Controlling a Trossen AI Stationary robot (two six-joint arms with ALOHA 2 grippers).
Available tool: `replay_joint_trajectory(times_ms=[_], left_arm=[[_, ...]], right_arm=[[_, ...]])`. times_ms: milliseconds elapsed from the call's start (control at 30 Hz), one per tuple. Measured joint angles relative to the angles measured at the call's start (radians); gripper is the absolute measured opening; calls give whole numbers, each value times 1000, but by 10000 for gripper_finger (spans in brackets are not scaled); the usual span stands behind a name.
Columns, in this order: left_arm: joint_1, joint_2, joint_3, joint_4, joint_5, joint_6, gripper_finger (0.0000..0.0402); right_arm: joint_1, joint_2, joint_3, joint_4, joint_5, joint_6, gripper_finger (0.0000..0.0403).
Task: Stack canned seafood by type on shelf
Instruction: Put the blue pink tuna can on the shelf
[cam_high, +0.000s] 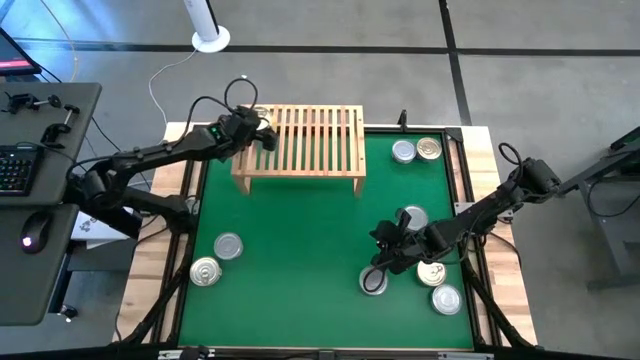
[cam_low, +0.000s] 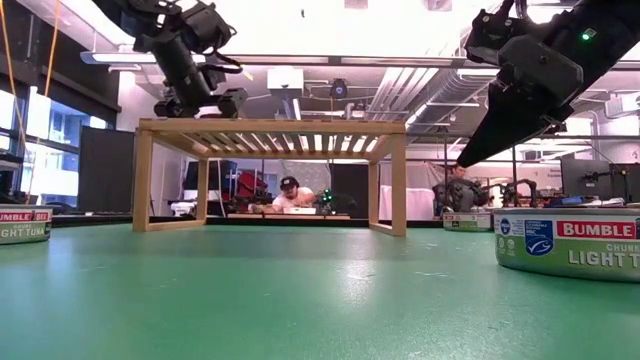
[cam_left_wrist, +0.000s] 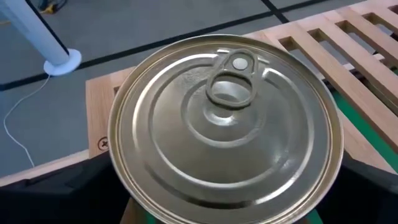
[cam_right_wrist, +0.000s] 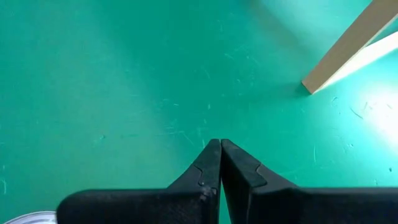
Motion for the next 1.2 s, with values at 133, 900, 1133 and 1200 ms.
replay_joint_trajectory(times_ms=[133,900,1133,1200], left_arm=[[0,-19,-2,6,2,16,399],[-6,-54,-2,-79,69,78,400],[-1,-52,0,-91,70,118,400],[-1,-51,0,-86,70,104,400]], right_arm=[[0,0,0,0,0,0,3],[-129,0,0,247,-142,-258,3],[-159,0,0,275,-177,-285,3],[-159,0,0,275,-178,-285,3]])
